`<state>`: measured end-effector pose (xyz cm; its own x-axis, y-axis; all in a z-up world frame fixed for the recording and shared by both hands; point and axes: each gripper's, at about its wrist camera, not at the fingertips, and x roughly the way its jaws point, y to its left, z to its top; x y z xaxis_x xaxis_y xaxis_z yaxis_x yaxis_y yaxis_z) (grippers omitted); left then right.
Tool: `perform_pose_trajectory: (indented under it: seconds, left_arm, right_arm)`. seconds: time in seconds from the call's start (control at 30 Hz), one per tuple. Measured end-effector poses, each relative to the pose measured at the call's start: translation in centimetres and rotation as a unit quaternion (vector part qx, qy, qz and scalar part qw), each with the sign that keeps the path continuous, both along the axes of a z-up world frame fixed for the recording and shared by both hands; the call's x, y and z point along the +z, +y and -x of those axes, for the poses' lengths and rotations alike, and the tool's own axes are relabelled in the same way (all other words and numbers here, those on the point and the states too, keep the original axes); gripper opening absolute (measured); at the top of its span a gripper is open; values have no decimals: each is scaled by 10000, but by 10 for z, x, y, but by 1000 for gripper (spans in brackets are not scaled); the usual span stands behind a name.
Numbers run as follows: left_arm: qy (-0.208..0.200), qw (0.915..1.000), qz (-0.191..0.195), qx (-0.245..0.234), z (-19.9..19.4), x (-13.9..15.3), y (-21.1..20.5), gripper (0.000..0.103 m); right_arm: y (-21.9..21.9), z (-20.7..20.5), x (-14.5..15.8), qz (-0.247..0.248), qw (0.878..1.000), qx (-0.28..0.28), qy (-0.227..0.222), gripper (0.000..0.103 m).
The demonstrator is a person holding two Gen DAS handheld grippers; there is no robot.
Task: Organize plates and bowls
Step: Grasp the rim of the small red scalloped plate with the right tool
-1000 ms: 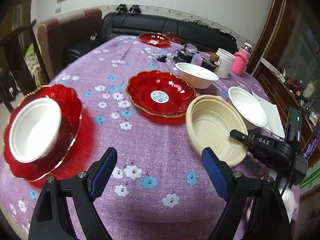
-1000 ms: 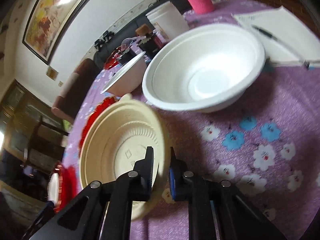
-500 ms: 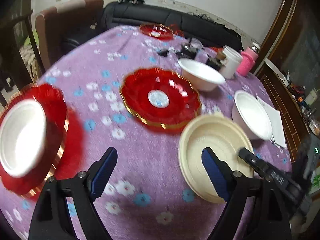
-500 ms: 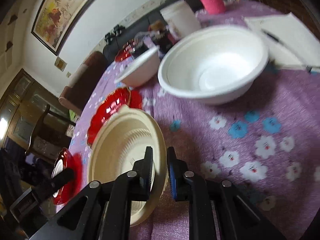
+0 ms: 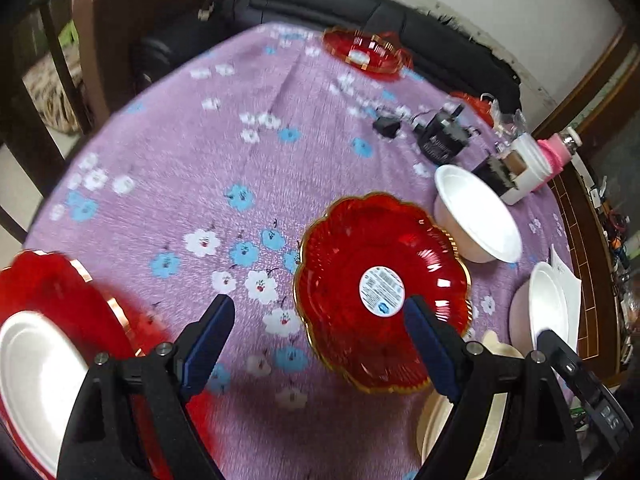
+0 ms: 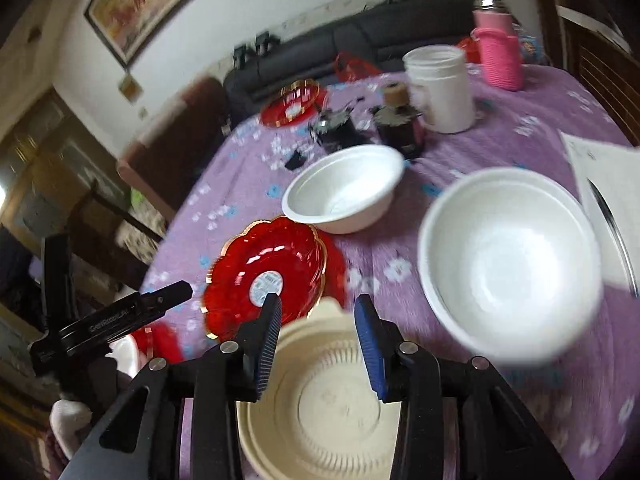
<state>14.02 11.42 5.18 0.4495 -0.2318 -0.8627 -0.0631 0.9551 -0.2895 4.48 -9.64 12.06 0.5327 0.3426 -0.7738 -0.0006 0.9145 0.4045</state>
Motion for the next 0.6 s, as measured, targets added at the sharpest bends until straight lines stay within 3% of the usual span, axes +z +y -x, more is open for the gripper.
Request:
perform_pose_trajectory:
  seconds: [0.17, 0.3, 0.43, 0.5, 0.6]
  left_arm:
    - [264, 9995, -123, -148, -21, -20, -11, 86]
    - [518, 9983, -148, -206, -33, -37, -17, 85]
    - [493, 9977, -282, -357, -37, -42, -27, 85]
    - [450, 9976, -316, -428, -37, -42, -32, 83]
    - [385, 9967, -506, -498, -33, -41, -41, 74]
  right_arm:
    - [20, -63, -36, 64, 9952, 307, 929, 42]
    - [29, -85, -62, 382, 9880, 463, 1421, 41]
    - [34, -90, -66, 485, 9865, 626, 1437, 38]
    - [36, -91, -70, 350, 9857, 700, 1493, 20]
    - [41, -88, -68, 435, 9878, 675, 1334, 15]
